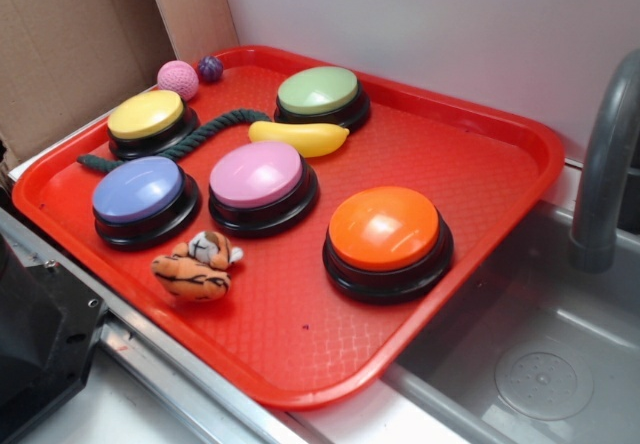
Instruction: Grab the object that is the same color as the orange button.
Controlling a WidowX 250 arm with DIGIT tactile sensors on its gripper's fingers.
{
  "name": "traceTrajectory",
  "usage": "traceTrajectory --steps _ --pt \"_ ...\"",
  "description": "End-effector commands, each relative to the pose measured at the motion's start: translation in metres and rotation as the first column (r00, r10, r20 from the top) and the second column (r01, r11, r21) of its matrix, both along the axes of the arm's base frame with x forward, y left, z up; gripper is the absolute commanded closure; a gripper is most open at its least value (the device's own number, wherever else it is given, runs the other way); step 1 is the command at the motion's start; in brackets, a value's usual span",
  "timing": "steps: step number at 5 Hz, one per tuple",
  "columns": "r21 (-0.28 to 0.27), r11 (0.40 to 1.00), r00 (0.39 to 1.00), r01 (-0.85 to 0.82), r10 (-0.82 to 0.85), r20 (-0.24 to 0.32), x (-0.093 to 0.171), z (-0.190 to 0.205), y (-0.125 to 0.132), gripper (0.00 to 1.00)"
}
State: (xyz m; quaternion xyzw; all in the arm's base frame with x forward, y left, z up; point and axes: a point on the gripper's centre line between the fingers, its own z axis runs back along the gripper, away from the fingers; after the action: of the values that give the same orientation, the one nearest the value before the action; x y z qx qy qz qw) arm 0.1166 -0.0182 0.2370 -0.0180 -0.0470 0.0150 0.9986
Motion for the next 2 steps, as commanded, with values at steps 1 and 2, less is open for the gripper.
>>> traceTrajectory --steps 1,2 --pt "0.000 1.000 1.000 0.000 0.000 0.000 0.000 0.000 0.000 0.00" --pt "0.078 0.997 0.998 0.011 -0.016 0.062 -0.002 -0.014 -0.008 0.00"
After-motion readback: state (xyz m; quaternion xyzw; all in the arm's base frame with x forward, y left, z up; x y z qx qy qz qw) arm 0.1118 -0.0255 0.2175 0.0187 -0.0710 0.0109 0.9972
